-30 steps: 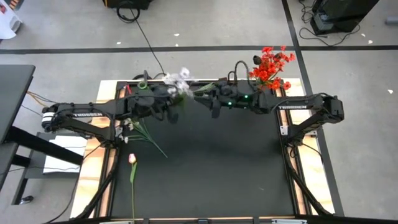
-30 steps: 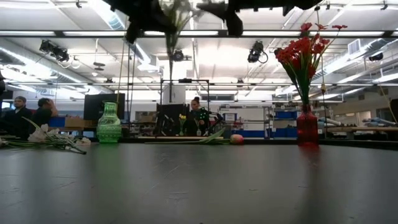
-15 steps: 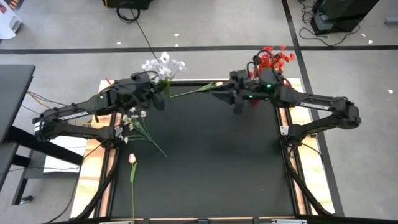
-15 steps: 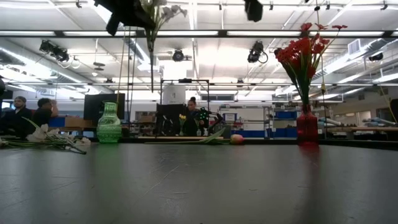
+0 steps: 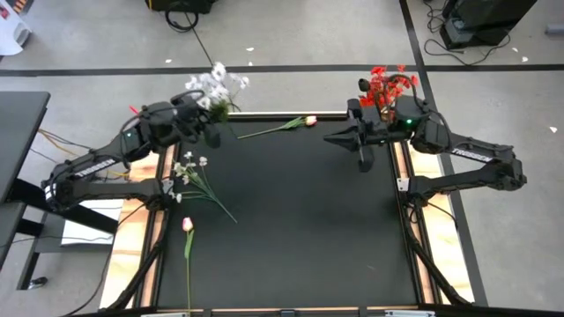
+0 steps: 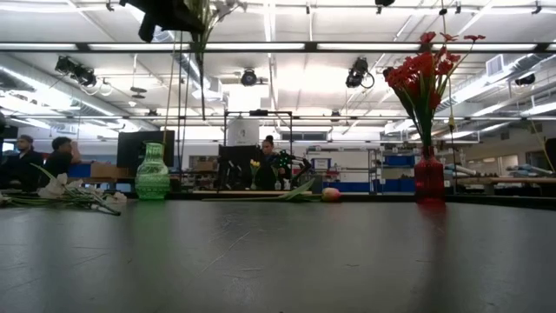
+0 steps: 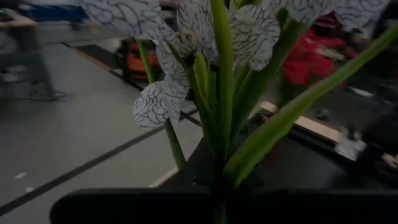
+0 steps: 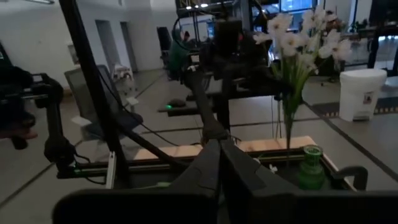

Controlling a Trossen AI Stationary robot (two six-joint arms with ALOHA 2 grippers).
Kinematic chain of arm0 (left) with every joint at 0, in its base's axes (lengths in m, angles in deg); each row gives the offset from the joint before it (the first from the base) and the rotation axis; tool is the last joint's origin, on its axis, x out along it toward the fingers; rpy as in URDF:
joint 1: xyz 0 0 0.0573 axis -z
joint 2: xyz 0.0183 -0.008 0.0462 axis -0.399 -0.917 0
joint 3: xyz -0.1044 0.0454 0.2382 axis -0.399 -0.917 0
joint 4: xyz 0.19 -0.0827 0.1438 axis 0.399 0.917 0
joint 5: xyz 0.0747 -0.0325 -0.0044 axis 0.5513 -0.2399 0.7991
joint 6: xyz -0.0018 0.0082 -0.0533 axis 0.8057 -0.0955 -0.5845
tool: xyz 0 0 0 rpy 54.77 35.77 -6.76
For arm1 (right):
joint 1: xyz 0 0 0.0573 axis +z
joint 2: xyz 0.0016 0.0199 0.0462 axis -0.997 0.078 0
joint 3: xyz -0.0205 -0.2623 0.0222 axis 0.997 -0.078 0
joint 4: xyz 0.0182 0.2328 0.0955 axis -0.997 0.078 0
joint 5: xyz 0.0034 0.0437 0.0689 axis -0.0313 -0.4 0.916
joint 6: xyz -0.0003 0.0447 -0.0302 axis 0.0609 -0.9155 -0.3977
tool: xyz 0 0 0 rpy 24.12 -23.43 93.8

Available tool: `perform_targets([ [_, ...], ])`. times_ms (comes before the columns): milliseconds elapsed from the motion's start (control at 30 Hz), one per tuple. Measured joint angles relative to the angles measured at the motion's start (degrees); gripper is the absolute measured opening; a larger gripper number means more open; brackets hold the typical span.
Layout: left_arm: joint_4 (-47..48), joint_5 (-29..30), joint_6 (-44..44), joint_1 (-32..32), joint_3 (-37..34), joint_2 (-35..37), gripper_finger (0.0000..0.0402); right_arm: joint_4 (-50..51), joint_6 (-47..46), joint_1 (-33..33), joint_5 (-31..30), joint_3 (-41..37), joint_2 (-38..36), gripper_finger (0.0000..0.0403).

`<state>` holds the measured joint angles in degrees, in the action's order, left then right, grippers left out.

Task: Sort flowers into vase by color
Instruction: Put the right white flower into the green flower vase

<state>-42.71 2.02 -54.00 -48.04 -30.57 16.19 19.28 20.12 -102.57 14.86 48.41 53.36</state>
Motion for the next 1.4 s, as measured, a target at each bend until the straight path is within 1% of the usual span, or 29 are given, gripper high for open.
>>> perform_targets([
  [300, 3.12, 0.2, 2.26, -9.06, 0.0, 4.63, 0.0011, -0.8, -0.01, 0.02, -0.45, -0.01, -0.23, 0.0021],
  [467, 3.32, 2.19, 1.78, -12.69, 0.0, 5.22, 0.0011, -1.49, -2.38, 0.0, -0.45, -0.01, -0.23, 0.0022],
  [867, 3.43, 2.69, 8.07, -18.06, 0.0, 5.19, 0.0014, -1.87, -3.63, 0.02, -0.45, 0.0, -0.21, 0.0024],
  [1033, 4.24, 4.33, 5.15, -20.89, 0.0, 5.19, 0.0016, -1.87, -3.63, 0.02, -0.43, -0.01, -0.19, 0.0025],
  [1200, 6.75, 6.62, 5.79, -23.06, 0.0, 4.7, 0.0017, -1.87, -3.63, 0.02, -0.44, -0.01, -0.19, 0.0025],
  [1400, 6.88, 6.82, 5.9, -25.49, 0.0, 2.54, 0.0018, -1.88, -3.63, 0.02, -0.44, 0.0, -0.19, 0.0024],
])
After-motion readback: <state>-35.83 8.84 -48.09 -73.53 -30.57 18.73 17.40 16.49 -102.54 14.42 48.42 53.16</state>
